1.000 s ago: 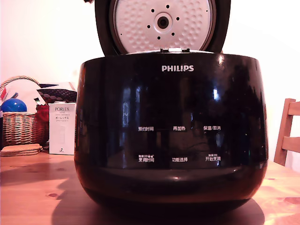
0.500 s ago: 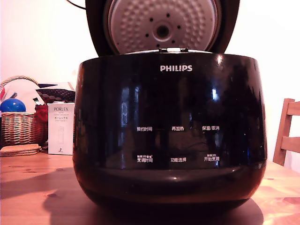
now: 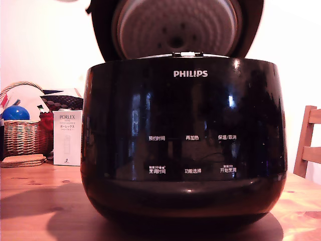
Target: Close the rice cooker by pressing the lid down with medium force
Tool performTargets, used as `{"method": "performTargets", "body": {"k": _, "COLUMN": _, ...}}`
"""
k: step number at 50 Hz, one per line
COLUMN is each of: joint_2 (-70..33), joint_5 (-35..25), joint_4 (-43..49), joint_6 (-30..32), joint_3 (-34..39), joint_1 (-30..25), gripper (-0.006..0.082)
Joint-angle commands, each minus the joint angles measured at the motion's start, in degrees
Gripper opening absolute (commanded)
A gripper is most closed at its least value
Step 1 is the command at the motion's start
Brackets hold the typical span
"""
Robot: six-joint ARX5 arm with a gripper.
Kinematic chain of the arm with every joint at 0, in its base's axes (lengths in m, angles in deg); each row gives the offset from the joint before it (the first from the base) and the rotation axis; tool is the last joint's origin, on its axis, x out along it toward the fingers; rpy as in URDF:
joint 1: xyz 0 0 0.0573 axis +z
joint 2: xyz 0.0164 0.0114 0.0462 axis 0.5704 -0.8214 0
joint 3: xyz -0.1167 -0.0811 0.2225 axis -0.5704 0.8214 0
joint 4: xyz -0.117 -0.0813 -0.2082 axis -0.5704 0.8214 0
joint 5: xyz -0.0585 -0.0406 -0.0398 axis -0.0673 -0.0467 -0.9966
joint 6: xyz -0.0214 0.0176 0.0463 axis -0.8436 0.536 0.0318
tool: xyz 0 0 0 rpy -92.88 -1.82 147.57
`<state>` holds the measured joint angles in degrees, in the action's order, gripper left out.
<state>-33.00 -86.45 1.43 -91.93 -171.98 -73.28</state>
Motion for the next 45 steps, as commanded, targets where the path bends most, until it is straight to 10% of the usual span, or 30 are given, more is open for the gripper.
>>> {"method": "performTargets", "body": {"k": 1, "joint_2": 0.3, "joint_5": 0.6, "joint_4": -1.0, "joint_6": -1.6, "joint_3": 3.4, "joint_1": -1.6, "gripper": -0.002}}
{"method": "performTargets", "body": {"k": 45, "joint_2": 12.4, "joint_5": 21.4, "joint_4": -20.1, "joint_6": -7.0, "joint_3": 27.7, "joint_1": -11.3, "gripper": -0.0019}}
